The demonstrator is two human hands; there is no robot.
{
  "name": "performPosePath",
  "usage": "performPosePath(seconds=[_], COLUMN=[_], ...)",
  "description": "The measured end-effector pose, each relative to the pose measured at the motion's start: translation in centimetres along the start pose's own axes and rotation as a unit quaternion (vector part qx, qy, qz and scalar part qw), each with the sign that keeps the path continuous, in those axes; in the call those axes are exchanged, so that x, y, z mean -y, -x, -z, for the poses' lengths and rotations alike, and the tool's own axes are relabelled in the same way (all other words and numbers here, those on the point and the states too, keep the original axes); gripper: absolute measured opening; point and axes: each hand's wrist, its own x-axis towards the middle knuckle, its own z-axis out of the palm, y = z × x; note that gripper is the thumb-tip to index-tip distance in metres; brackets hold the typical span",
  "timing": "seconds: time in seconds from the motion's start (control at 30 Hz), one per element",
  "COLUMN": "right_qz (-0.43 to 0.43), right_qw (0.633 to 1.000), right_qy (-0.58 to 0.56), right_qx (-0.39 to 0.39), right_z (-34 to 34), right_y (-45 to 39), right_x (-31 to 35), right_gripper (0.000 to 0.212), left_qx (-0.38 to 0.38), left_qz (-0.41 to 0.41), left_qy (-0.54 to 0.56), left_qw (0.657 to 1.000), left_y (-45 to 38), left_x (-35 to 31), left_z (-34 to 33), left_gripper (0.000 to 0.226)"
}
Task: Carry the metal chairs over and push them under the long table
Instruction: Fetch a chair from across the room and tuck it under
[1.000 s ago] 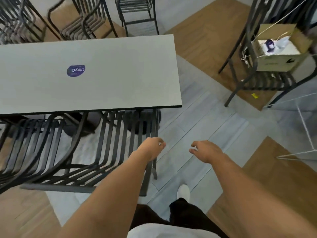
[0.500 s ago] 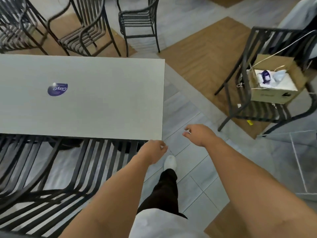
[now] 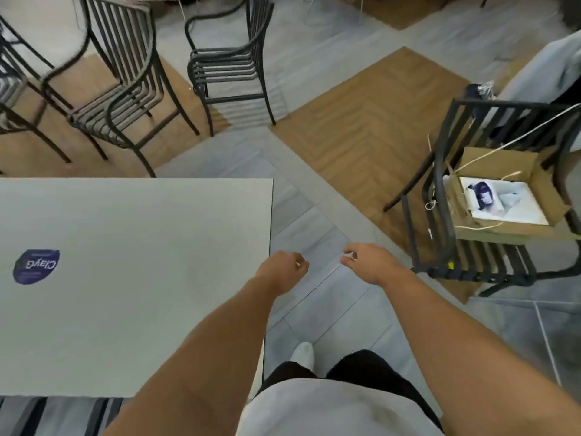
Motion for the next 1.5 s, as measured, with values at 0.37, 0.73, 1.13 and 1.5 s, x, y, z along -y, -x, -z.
performPosePath(seconds=[0.37, 0.73, 1.13, 1.5], right_qz=[0.013, 0.091, 0.138, 0.051], right_qw=[0.999, 0.994, 0.989, 0.998], right_qy=[-0.022, -0.002, 0.048, -0.002], right_qx=[0.019, 0.066, 0.005, 0.034], right_z=[12.3, 27.7, 43.5, 51.9], right_y=[-20.2, -39.5, -60.1, -75.4], right_x=[-3.0, 0.9, 10.2, 15.9], right_gripper=[0.049, 0.044, 0.044, 0.042], left_qx=[-0.048, -0.064, -0.074, -0.056], left_qz=[0.024, 0.150, 0.181, 0.134], left_qy=[0.012, 0.079, 0.109, 0.093], left_qw=[0.998, 0.983, 0.975, 0.985], left_y=[-21.0, -33.8, -52.8, -73.4], left_x=[-7.0, -9.0, -4.6, -3.1], left_z=[11.9, 19.7, 32.1, 49.8], left_gripper=[0.043, 0.042, 0.038, 0.035])
